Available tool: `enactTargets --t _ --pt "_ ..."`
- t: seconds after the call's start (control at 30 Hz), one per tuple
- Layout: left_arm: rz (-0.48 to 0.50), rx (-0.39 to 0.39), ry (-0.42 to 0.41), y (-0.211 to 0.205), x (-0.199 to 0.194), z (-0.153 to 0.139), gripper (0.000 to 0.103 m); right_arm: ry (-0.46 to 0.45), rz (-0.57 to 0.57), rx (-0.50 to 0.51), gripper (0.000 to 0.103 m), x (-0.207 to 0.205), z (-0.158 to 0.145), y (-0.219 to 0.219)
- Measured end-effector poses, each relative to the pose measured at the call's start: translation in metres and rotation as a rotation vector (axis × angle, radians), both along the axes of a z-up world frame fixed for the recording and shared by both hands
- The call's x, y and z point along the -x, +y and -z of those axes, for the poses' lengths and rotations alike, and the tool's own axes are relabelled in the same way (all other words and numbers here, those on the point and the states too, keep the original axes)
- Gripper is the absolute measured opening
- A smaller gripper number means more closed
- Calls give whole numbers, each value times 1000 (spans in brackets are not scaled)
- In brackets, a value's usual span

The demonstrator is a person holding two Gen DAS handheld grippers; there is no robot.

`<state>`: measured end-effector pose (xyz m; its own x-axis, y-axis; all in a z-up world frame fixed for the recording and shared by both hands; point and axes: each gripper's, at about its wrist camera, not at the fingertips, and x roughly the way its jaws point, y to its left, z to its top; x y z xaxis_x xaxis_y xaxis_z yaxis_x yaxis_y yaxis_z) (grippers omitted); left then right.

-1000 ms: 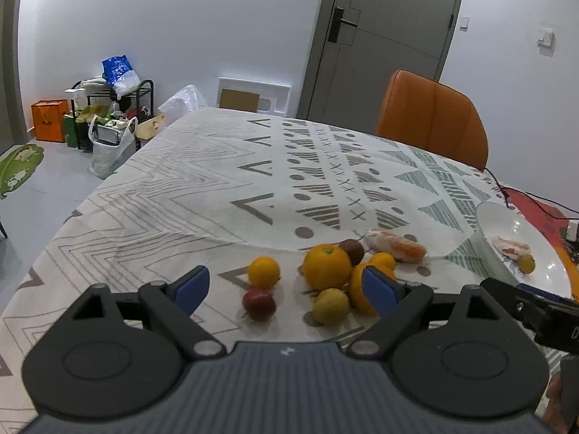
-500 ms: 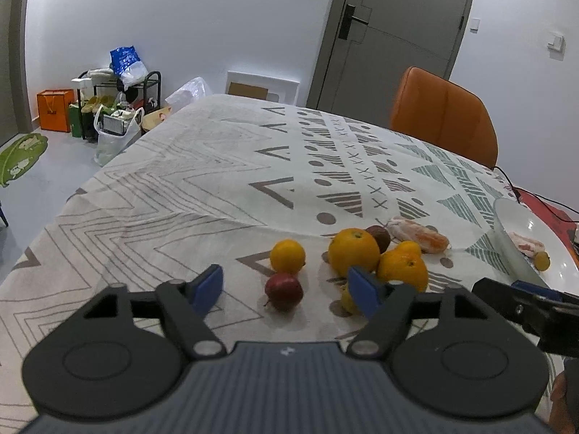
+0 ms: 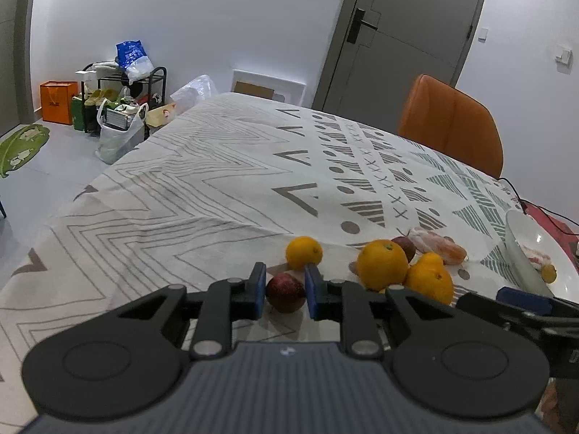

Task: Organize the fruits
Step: 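Grasp the dark red plum with the left gripper while the right gripper grasps an orange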

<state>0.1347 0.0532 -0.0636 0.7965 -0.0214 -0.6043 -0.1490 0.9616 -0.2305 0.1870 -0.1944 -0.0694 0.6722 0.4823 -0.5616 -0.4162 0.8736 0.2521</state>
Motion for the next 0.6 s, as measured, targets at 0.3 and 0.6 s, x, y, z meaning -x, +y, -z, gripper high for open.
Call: enactTargets --t 0.3,0.6 --pt "-2 -4 -7 2 4 -4 21 18 -56 3 82 -12 0 20" --pt "11 -14 -15 0 7 -13 21 50 -60 -14 37 -15 3 19"
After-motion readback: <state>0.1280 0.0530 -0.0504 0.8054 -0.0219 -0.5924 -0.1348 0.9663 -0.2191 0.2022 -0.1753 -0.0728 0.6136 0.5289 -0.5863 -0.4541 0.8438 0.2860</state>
